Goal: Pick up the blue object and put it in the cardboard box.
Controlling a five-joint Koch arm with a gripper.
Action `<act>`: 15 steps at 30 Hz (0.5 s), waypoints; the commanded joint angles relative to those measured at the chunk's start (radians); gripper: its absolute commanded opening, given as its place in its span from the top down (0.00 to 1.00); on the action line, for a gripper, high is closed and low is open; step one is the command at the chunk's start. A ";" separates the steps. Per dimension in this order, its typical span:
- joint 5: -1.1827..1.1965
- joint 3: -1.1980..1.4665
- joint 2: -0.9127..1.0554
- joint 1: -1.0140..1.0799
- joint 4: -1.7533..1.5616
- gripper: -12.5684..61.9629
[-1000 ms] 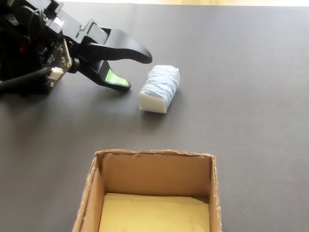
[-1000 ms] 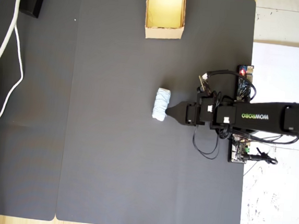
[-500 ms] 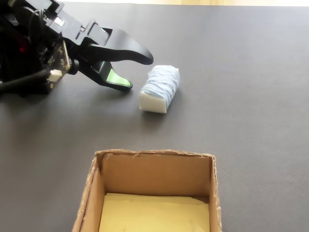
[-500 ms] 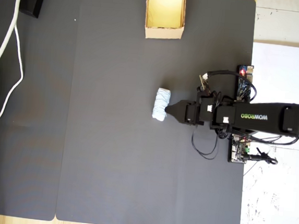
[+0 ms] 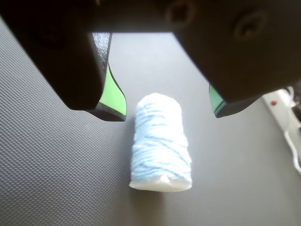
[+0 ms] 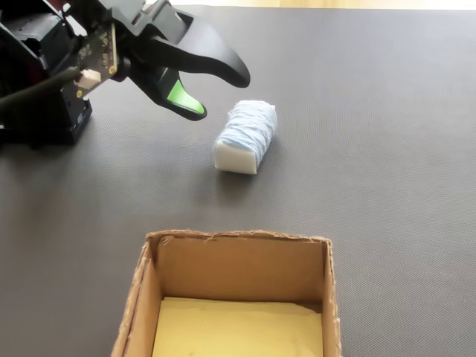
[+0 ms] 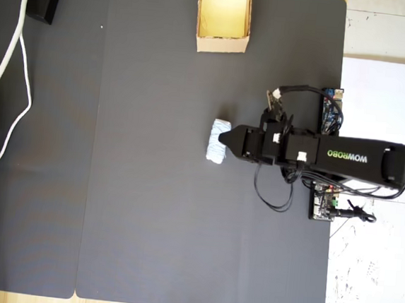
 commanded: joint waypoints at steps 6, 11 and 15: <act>0.008 -0.196 -0.161 0.000 0.117 0.38; 0.006 -0.258 -0.278 0.002 0.129 0.38; -0.003 -0.295 -0.350 0.000 0.121 0.38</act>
